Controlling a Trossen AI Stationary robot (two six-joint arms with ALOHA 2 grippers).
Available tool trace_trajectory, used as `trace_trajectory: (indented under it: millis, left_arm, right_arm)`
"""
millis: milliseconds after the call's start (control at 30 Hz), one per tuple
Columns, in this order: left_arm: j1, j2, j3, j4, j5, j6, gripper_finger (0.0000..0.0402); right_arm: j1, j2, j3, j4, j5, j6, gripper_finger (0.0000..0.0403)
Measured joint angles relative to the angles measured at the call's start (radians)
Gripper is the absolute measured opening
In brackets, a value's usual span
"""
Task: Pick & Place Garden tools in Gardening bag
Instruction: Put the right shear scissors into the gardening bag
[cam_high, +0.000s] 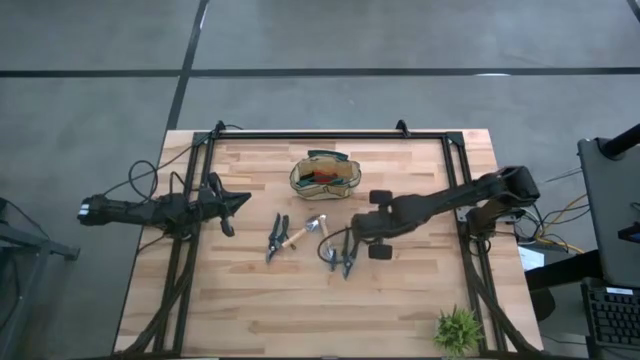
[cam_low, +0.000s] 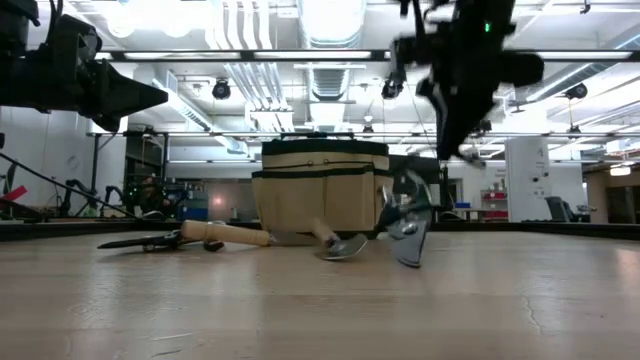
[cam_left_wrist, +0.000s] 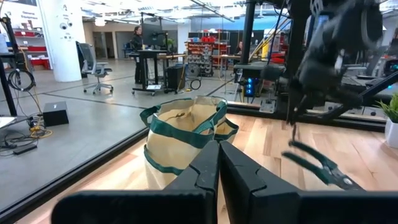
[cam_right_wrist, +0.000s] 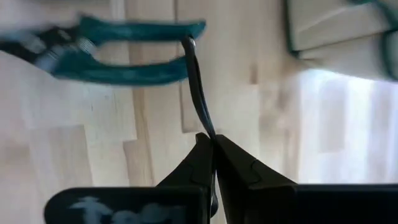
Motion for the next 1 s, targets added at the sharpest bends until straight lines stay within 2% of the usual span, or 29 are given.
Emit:
trace_trajectory:
  millis: [300, 600, 933, 1000]
  left_arm:
    - [0.000, 0.000, 0.000, 0.000, 0.000, 0.000, 0.0016]
    - [0.000, 0.000, 0.000, 0.000, 0.000, 0.000, 0.0017]
    - [0.000, 0.000, 0.000, 0.000, 0.000, 0.000, 0.0017]
    - [0.000, 0.000, 0.000, 0.000, 0.000, 0.000, 0.0016]
  right_arm:
    - [-0.003, -0.146, 0.070, -0.071, 0.068, 0.000, 0.0008]
    - [-0.061, -0.206, 0.188, -0.182, 0.179, -0.004, 0.0008]
    - [-0.204, -0.206, 0.300, -0.214, 0.234, -0.183, 0.0008]
    - [-0.235, -0.206, 0.309, -0.217, 0.274, -0.224, 0.0008]
